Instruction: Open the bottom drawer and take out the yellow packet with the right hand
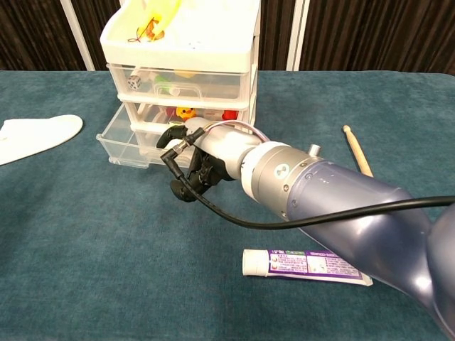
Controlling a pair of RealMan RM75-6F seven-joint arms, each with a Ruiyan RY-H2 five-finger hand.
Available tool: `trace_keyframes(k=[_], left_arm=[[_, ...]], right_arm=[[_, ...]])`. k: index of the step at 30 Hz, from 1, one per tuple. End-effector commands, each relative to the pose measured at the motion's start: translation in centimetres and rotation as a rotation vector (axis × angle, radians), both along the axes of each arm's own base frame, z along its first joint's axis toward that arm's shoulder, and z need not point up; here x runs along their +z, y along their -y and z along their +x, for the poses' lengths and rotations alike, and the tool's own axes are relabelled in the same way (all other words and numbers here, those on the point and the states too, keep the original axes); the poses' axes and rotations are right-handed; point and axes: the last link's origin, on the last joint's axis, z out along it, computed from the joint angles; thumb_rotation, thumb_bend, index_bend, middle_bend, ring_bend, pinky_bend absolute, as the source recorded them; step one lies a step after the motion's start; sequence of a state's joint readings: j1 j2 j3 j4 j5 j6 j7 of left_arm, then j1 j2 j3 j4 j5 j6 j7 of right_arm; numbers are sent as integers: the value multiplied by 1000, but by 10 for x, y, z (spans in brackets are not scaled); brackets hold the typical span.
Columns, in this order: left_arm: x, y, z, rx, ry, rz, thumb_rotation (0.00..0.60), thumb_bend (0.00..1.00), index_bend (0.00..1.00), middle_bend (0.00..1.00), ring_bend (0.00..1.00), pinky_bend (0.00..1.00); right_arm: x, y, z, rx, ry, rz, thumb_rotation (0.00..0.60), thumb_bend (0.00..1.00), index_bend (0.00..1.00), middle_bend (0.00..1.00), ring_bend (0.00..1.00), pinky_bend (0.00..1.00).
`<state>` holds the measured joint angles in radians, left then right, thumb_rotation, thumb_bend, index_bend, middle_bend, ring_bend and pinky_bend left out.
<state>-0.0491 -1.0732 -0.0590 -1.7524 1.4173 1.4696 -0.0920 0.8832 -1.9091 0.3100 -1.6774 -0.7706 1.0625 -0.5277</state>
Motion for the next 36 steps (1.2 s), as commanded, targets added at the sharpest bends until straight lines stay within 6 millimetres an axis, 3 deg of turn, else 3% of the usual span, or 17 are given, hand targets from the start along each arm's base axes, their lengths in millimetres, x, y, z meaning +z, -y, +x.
trace_keyframes(k=[1, 36], left_arm=[[0, 0, 0, 0, -1, 0, 600, 512, 29, 0, 0, 0], [0, 0, 0, 1, -2, 1, 600, 511, 29, 0, 0, 0]], right_arm=[[1, 0, 1, 2, 0, -4, 600, 542, 217, 1000, 1000, 1000], [15, -8, -3, 25, -45, 53, 600, 549, 239, 1000, 1000, 1000]])
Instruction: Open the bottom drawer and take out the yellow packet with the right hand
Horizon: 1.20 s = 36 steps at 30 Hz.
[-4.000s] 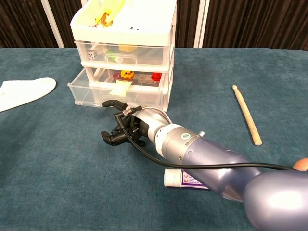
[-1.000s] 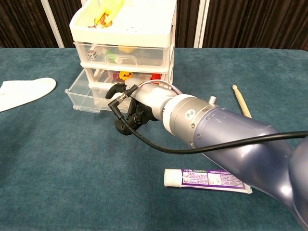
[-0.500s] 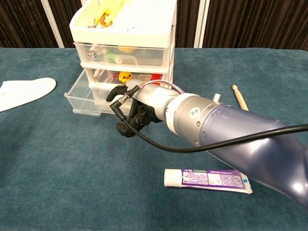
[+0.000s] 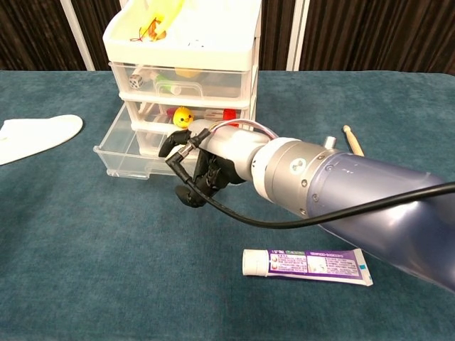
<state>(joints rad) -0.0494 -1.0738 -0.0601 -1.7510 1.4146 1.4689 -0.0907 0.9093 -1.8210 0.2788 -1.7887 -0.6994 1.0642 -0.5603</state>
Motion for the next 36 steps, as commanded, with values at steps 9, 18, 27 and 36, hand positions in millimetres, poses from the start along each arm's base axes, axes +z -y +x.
trace_keyframes(k=[9, 18, 27, 36], left_arm=[[0, 0, 0, 0, -1, 0, 600, 511, 29, 0, 0, 0], [0, 0, 0, 2, -1, 1, 600, 511, 30, 0, 0, 0], [0, 0, 0, 2, 1, 2, 600, 511, 30, 0, 0, 0], [0, 0, 0, 3, 1, -1, 600, 512, 29, 0, 0, 0]], right_arm=[[4, 0, 2, 1, 1, -4, 600, 548, 237, 1000, 1000, 1000], [11, 5, 2, -27, 52, -2, 600, 548, 213, 1000, 1000, 1000], [34, 10, 11, -17, 126, 37, 600, 519, 213, 1000, 1000, 1000], [62, 40, 20, 187, 14, -71, 600, 338, 213, 1000, 1000, 1000]])
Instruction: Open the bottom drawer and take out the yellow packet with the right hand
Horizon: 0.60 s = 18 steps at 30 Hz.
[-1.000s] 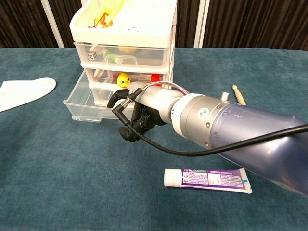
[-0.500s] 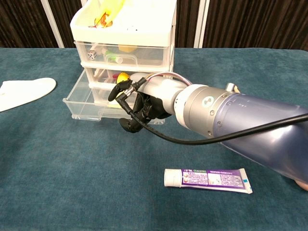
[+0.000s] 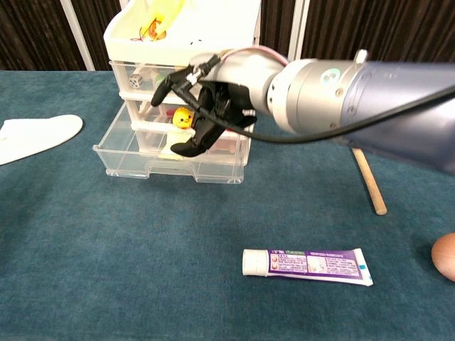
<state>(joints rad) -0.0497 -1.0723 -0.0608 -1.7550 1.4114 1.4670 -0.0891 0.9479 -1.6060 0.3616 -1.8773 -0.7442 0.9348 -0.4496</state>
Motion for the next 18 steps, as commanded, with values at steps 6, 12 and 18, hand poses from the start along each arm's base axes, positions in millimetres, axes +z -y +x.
trace_keyframes(k=[6, 12, 18], left_arm=[[0, 0, 0, -1, -1, 0, 600, 512, 30, 0, 0, 0], [0, 0, 0, -1, -2, 0, 600, 512, 30, 0, 0, 0], [0, 0, 0, -1, -1, 0, 600, 512, 29, 0, 0, 0]], right_arm=[[11, 18, 9, 209, -130, -131, 600, 334, 215, 1000, 1000, 1000], [8, 30, 16, 300, -202, -216, 600, 327, 232, 1000, 1000, 1000], [-1, 43, 17, 420, -302, -349, 600, 291, 241, 1000, 1000, 1000]])
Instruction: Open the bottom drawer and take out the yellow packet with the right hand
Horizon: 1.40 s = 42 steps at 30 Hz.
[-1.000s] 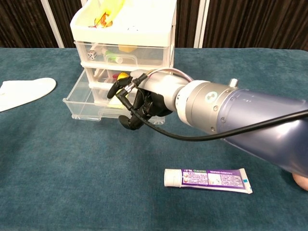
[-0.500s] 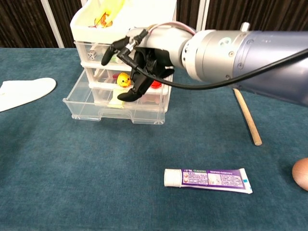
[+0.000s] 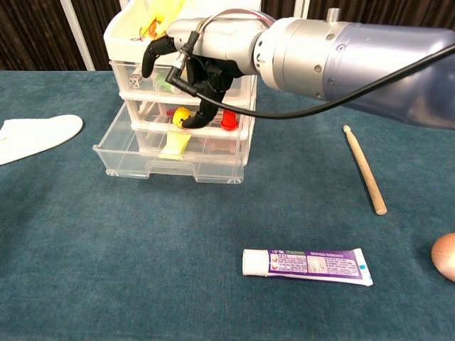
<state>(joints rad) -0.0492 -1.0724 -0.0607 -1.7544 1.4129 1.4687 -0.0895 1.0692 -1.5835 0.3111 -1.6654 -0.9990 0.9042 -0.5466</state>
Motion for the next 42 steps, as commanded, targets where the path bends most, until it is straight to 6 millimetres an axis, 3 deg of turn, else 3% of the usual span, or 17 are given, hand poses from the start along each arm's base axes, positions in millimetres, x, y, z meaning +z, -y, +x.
trace_keyframes(k=[1, 19, 28, 42], left_arm=[[0, 0, 0, 0, -1, -1, 600, 512, 29, 0, 0, 0], [0, 0, 0, -2, 2, -2, 600, 511, 30, 0, 0, 0], [0, -1, 0, -1, 6, -4, 600, 512, 30, 0, 0, 0], [0, -1, 0, 1, 8, -4, 600, 512, 30, 0, 0, 0]], right_arm=[[-8, 7, 2, 102, -80, -88, 600, 290, 244, 1000, 1000, 1000], [-39, 15, 6, 298, -178, -163, 600, 290, 278, 1000, 1000, 1000], [-42, 23, 10, 401, -284, -221, 600, 236, 278, 1000, 1000, 1000], [-52, 30, 20, 524, -431, -221, 600, 233, 278, 1000, 1000, 1000]])
